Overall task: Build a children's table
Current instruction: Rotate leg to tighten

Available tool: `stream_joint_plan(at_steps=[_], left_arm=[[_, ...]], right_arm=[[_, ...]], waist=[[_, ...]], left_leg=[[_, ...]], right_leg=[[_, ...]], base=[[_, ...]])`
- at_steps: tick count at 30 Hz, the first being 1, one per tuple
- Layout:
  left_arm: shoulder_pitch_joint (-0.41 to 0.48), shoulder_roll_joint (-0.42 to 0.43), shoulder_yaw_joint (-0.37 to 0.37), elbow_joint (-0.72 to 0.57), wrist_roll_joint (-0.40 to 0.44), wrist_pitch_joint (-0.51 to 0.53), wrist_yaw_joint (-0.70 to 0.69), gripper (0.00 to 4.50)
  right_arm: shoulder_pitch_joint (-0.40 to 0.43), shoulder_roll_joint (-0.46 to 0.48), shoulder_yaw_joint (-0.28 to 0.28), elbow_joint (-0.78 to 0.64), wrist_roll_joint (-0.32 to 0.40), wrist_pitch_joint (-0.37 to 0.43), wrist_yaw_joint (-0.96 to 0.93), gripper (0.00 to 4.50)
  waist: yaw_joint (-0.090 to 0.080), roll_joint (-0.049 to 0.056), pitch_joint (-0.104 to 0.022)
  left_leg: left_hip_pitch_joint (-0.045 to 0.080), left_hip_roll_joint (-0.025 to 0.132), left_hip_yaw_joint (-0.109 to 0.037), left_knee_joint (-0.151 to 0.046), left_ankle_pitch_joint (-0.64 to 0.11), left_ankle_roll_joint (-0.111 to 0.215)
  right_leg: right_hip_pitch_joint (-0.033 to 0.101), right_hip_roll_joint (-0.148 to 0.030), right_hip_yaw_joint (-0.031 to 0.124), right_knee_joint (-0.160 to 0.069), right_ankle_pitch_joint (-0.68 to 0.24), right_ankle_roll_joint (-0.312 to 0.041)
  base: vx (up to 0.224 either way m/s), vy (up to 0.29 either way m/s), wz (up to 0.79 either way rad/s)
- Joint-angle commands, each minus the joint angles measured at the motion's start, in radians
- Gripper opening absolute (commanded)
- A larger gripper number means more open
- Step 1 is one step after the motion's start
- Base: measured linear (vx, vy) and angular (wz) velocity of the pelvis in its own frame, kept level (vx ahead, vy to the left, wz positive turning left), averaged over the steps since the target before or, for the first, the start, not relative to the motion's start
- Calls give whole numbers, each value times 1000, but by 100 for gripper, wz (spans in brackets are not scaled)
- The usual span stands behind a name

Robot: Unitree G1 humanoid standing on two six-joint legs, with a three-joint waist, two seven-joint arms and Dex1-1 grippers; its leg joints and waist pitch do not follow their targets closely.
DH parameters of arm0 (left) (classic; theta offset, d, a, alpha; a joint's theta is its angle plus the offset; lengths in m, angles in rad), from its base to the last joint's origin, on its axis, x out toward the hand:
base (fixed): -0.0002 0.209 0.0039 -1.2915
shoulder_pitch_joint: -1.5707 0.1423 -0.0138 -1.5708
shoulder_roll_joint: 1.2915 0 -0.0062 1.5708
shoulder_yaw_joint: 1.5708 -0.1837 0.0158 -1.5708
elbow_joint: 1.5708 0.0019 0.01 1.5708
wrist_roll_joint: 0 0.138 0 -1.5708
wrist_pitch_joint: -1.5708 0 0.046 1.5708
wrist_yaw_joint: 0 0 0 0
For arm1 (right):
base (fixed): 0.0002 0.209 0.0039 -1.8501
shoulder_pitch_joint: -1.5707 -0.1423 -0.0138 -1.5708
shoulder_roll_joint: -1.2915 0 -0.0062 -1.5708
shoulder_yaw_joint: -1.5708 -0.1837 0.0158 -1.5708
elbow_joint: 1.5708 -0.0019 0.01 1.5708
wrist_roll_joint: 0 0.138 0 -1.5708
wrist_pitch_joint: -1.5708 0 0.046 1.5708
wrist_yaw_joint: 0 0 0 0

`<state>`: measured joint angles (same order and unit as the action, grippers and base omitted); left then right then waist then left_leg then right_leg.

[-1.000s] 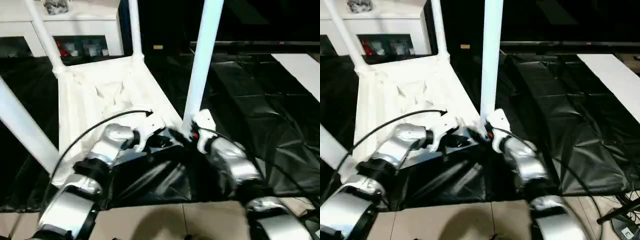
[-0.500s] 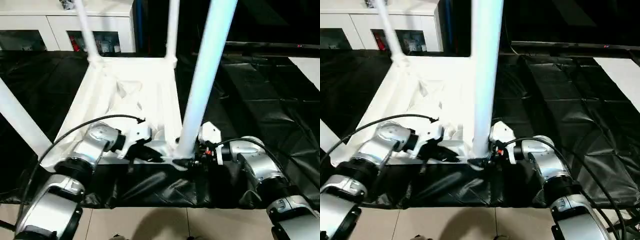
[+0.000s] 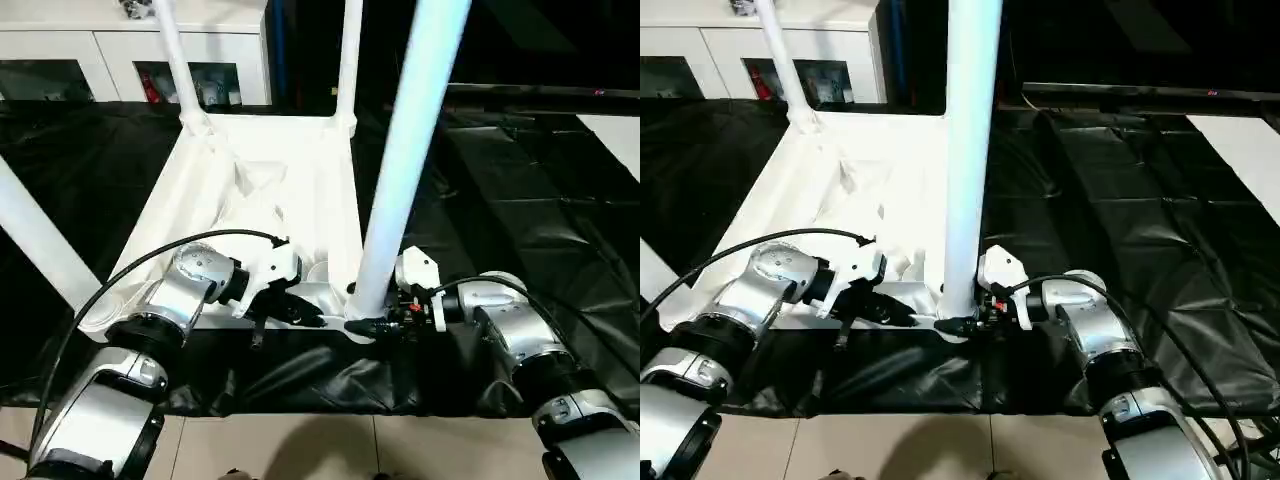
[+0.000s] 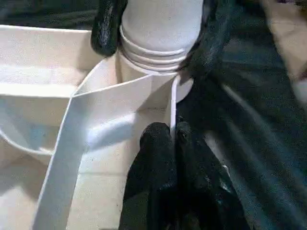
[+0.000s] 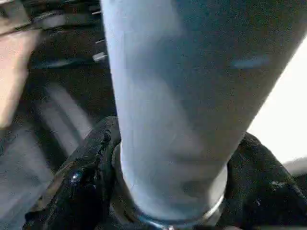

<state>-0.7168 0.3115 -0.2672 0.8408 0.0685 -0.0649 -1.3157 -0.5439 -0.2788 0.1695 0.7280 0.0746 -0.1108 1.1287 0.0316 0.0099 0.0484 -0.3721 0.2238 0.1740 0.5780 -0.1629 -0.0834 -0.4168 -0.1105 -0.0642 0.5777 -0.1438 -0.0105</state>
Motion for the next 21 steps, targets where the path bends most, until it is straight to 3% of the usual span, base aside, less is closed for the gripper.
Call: stream_joint_plan(at_steps=[1,5,7,13,14,18,20,21], left_arm=[[-9,-50,4,1,10,36,88,0],[2,-121,10,-23,13,91,197,0],[15,-184,2,-42,21,121,268,0],[28,-261,-29,-61,41,144,350,0],[30,-264,-32,-66,45,145,354,0],[33,-233,-21,-77,45,145,339,0],[34,-226,-21,-80,45,141,332,0],[35,-194,-13,-81,41,128,303,0]], right_arm=[[8,37,-33,27,-24,24,-176,272],[19,111,-74,45,-35,56,-383,272],[13,185,-99,67,-31,92,-530,272],[-7,297,-66,88,-85,81,-711,272],[-7,305,-61,84,-95,75,-724,307],[-5,264,-64,59,-108,26,-695,342],[-5,254,-70,59,-106,24,-685,369],[-3,207,-86,45,-61,33,-578,377]], waist=[[-6,-8,-62],[-25,-10,-61],[-38,-9,-58],[-60,-6,-56],[-62,-7,-56],[-63,-6,-59],[-54,-8,-61],[-54,-10,-61]], left_leg=[[10,-5,12,-74,-353,26],[8,-11,5,-76,-398,7],[13,-12,5,-74,-419,9],[13,-17,1,-74,-468,17],[12,-17,-1,-75,-476,17],[14,-15,-1,-76,-485,18],[18,-12,4,-75,-470,30],[17,-12,5,-76,-466,35]], right_leg=[[48,-14,18,-68,-391,-185],[48,-14,12,-81,-498,-134],[38,-13,13,-87,-519,-127],[31,-9,5,-101,-579,-99],[32,-10,3,-103,-590,-90],[31,-9,3,-104,-569,-92],[27,-9,11,-98,-502,-125],[29,-8,11,-96,-487,-132]], base=[[0,0,0],[0,0,0],[0,0,0],[0,0,0],[0,0,0],[0,0,0],[0,0,0],[0,0,0]])
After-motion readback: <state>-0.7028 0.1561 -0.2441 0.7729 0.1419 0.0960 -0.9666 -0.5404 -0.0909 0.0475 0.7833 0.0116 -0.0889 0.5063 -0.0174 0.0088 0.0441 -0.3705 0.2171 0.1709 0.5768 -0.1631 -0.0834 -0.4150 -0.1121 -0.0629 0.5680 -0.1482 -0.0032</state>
